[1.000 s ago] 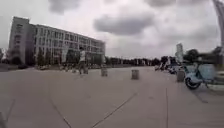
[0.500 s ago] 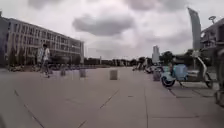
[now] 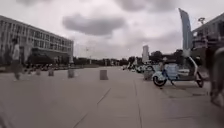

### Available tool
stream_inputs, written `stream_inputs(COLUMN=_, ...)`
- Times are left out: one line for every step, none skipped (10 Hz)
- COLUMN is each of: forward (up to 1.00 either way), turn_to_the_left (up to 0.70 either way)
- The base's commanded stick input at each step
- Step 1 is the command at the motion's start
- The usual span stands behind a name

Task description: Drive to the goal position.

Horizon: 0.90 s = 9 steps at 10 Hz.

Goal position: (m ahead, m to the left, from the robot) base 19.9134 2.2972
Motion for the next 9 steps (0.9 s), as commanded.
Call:
stream_inputs(forward=0.7, turn_to_the_left=0.05)
stream_inputs(forward=0.7, turn_to_the_left=0.05)
stream_inputs(forward=0.7, turn_to_the_left=0.0)
stream_inputs(forward=0.7, turn_to_the_left=-0.07)
stream_inputs(forward=0.7, turn_to_the_left=-0.06)
stream_inputs(forward=0.7, turn_to_the_left=-0.01)
stream_inputs(forward=0.7, turn_to_the_left=0.04)
stream_inputs(forward=0.7, turn_to_the_left=0.02)
stream_inputs(forward=0.7, turn_to_the_left=-0.02)
